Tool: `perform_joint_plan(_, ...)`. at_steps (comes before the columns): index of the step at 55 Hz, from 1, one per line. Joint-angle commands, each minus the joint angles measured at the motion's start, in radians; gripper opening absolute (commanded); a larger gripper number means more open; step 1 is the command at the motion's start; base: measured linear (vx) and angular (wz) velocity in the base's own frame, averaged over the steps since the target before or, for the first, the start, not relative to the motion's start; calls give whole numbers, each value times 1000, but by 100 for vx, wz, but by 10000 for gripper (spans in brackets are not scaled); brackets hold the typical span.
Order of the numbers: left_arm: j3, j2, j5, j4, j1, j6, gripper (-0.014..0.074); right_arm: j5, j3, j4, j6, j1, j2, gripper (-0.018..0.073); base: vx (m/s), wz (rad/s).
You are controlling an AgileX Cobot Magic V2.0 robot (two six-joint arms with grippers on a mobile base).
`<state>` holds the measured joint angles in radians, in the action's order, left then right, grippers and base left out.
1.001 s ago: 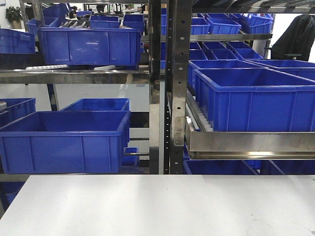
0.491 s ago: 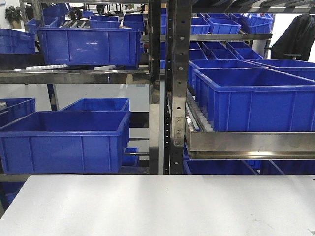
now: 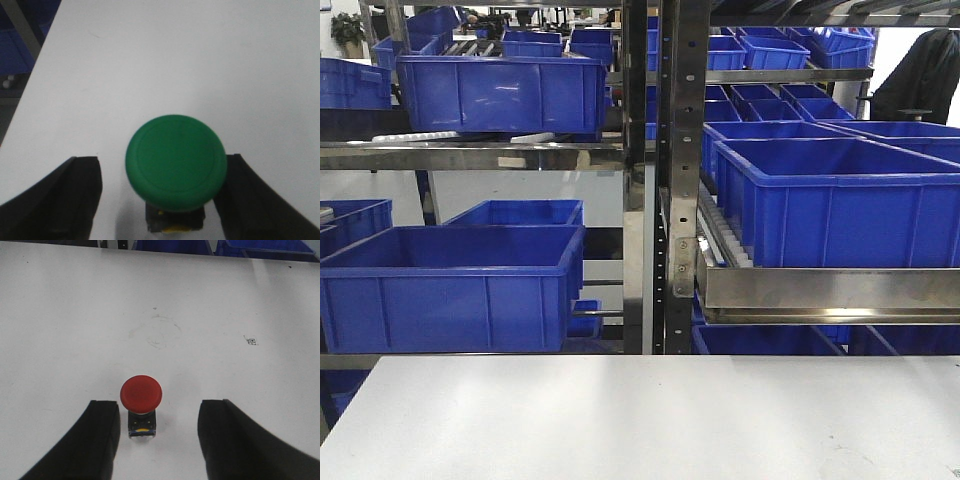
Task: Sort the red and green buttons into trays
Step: 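Close left gripper on green button and right gripper on red button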
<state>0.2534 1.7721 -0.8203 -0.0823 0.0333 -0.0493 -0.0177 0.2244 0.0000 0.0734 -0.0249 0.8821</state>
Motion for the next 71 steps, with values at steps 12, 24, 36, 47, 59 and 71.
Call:
perform_joint_plan(12, 18, 113, -267, 33, -1, 36, 494, -61, 34, 6, 1, -8, -5, 435, 0, 0)
perform_joint_plan(24, 18, 183, -331, 103, -1, 111, 270, -72, 36, 71, -4, -8, 57, 489, 0, 0)
perform_joint_plan(36, 18, 189, -333, 102, -1, 111, 64, -56, 97, 66, 13, -8, 225, 578, 0, 0)
perform_joint_plan(47, 18, 189, -333, 101, -1, 111, -8, -89, 157, 63, 13, 0, 381, 592, 0, 0)
perform_joint_plan(59, 18, 189, -333, 101, -1, 111, -6, -184, 180, 23, 16, 12, 529, 592, 0, 0)
perform_joint_plan(71, 18, 189, -333, 102, -1, 111, -6, -238, 203, 23, 9, 13, 645, 592, 0, 0)
